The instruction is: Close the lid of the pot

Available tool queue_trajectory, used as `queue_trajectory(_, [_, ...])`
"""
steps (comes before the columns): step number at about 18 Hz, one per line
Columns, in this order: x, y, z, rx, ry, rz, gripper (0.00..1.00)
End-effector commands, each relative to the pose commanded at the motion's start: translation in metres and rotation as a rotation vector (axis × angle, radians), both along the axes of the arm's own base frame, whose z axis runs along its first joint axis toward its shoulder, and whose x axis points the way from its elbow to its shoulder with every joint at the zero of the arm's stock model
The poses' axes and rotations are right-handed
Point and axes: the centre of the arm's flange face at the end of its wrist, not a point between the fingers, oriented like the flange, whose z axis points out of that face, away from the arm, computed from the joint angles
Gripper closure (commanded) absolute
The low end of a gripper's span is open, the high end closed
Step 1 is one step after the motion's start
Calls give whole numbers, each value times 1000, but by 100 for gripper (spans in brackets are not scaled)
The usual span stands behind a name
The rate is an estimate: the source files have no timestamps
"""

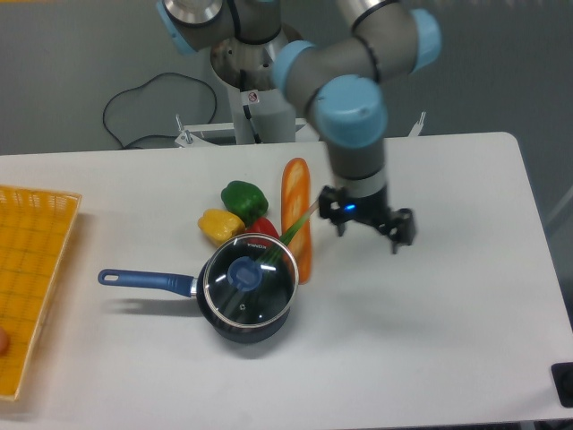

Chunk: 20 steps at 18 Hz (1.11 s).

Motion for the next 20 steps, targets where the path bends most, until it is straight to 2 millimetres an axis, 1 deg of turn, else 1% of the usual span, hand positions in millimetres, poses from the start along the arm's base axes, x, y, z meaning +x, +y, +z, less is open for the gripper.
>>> queue_trajectory(3, [-28, -37, -2, 10, -11, -46, 0])
queue_trajectory(5, [-42, -59, -5, -7, -12, -89, 0])
queue_trajectory(6, [-53, -75, -7, -13, -14, -94, 0])
queue_trajectory(8, [-66, -100, -10, -25, -16, -120, 0])
queue_trajectory(9, [-76, -117, -14, -30, -21, -125, 0])
queue_trajectory(10, [-83, -127, -20, -37, -29, -134, 0])
queue_trajectory(12, [-96, -143, -29, -41, -38, -123, 0])
queue_trajectory(13, [-108, -150, -32, -42, -39, -109, 0])
queue_trajectory(14, [-119, -153, -30, -50, -33, -101, 0])
queue_trajectory(17, [-131, -157, -34, -68, -30, -175, 0])
queue_trajectory(20, [-144, -177, -38, -62, -36, -181, 0])
